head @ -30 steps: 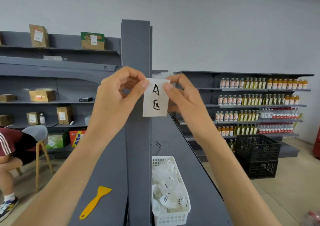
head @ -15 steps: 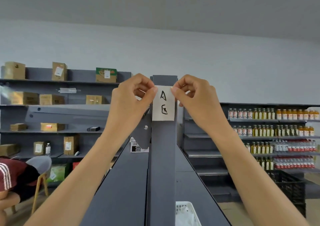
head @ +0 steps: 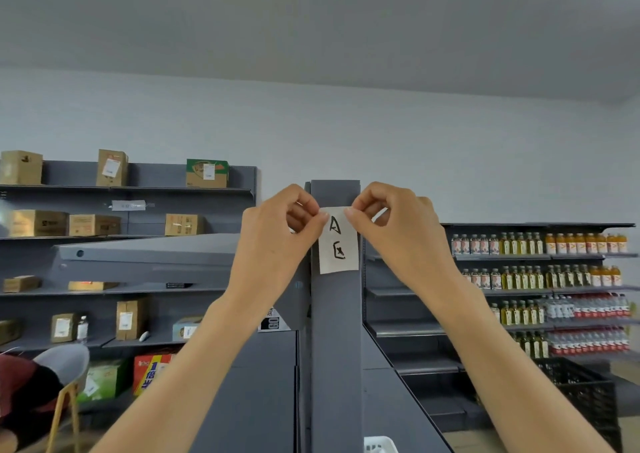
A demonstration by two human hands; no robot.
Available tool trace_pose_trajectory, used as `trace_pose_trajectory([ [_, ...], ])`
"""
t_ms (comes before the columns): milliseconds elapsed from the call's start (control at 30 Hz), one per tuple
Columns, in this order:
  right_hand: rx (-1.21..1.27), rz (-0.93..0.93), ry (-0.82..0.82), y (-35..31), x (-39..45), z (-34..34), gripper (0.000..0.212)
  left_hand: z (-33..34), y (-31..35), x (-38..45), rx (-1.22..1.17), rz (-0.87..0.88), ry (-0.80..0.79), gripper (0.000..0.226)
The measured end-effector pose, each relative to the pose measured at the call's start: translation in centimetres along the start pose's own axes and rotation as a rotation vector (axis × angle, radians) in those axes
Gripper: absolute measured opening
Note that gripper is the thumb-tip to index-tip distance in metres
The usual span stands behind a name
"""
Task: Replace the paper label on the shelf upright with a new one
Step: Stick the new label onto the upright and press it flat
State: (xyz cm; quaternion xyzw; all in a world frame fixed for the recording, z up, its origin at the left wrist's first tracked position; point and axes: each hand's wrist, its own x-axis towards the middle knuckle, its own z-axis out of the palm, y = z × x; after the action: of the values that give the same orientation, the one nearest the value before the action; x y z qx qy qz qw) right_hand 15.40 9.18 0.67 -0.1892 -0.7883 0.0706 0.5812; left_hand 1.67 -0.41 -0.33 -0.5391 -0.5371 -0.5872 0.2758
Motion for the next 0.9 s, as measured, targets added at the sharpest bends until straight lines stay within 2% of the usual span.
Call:
trace_pose_trajectory([
  [167, -0.143, -0.042, -0.005, -0.5, 0.3, -0.1, 0.013, -0.1, 0.4, 0.4, 0.125, 0.018, -0.016, 0.01],
  [267, -0.229, -0.057, 0.003, -0.7, 0.7, -0.2, 0.034, -0.3, 0.6, 0.8, 0.188, 0.016, -0.036, 0.015],
  [367, -0.248, -0.017, 0.018, -0.3, 1.3, -0.4, 0.053, -0.8, 0.6, 1.1, 0.214, -0.004, -0.065, 0.036],
  [433, -0.177, 0.004, -0.005, 0.0, 1.5, -0.3, 0.049, -0.9, 0.6, 1.3, 0.244, 0.023, -0.06, 0.046],
  [533, -0.118, -0.038, 0.014, -0.1, 1.3, 0.2, 0.035, -0.5, 0.8, 1.3, 0.292, 0.128, 0.003, 0.041],
  [633, -0.124, -0.105, 0.057, 0.0, 0.5, 0.8, 0.032, -0.1, 0.4, 0.9, 0.295, 0.172, 0.031, 0.044],
  [833, -0.135, -0.139, 0.05, 2.2, -3.0, 2.4, 0.038, 0.1, -1.7, -1.8, 0.286, 0.2, -0.038, 0.074],
  [900, -0.169, -0.196, 0.106, 2.9, -4.4, 3.1, 0.039, 0.2, -2.1, -2.8, 0.316, 0.219, -0.073, 0.084],
])
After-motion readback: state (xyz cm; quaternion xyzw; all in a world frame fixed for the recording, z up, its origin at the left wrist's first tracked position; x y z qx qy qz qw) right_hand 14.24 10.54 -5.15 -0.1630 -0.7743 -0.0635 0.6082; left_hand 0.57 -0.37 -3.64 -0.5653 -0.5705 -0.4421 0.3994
